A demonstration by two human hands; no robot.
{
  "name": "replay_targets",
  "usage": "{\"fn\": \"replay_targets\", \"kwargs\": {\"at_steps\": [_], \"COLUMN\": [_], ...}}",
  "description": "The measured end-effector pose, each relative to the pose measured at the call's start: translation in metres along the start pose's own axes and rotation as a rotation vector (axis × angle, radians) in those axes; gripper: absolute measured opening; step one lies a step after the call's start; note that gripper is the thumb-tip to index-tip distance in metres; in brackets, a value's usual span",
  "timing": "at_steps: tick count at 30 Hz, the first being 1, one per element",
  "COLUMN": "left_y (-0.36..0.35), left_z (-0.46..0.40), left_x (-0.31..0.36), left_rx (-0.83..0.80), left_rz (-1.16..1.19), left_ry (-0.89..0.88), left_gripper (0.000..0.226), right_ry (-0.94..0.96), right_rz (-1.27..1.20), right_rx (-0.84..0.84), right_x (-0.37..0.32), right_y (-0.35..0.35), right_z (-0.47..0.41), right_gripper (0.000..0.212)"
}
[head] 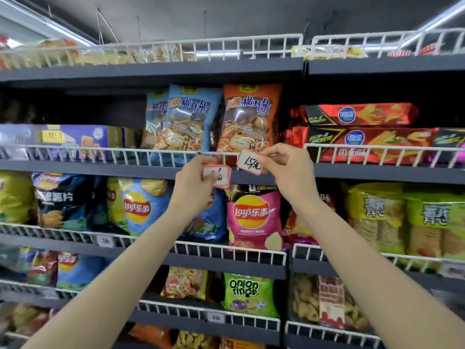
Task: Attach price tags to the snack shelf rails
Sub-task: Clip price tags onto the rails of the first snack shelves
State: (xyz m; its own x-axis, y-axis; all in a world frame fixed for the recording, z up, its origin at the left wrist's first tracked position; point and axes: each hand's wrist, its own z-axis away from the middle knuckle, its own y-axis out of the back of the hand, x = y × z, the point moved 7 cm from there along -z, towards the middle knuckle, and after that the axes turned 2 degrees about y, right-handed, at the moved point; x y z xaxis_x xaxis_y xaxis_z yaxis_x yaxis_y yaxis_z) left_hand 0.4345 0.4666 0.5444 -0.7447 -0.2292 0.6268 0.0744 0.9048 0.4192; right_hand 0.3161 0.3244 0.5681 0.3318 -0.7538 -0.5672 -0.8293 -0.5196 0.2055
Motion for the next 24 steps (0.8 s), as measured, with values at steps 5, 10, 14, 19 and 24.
{"fn": "replay_targets", "kwargs": {"at_steps": [5, 10, 14, 19, 24], "left_y": [0.007, 0.003, -0.005, -0.001, -0.003], "left_z": [-0.019, -0.028, -0.032, -0.037, -0.034], "left_x": [-0.04, -0.045, -0.039, -0.032, -0.034], "left_rx": [-0.066, -0.092, -0.125, -0.082, -0.088], "left_rz": [0.056, 0.072, 0.089, 0.083, 0.141], "left_ry": [0.081, 0.054, 0.052, 0.038, 0.083], "left_gripper": [0.042, 0.045, 0.047, 0.049, 0.047], "right_ry": [-0.02, -0.019, -0.015, -0.007, -0.01], "right_rz": [0.082, 0.137, 0.143, 0.147, 0.132], "right_rx": [0.06, 0.051, 0.05, 0.088, 0.066], "right_x": [0.001, 0.001, -0.002, -0.003, -0.001], "right_y": [-0.035, -0.052, -0.056, -0.048, -0.047], "right_z": [-0.008, -0.015, -0.021, -0.024, -0.028], "right_gripper": [0.011, 0.011, 0.014, 0.021, 0.013]}}
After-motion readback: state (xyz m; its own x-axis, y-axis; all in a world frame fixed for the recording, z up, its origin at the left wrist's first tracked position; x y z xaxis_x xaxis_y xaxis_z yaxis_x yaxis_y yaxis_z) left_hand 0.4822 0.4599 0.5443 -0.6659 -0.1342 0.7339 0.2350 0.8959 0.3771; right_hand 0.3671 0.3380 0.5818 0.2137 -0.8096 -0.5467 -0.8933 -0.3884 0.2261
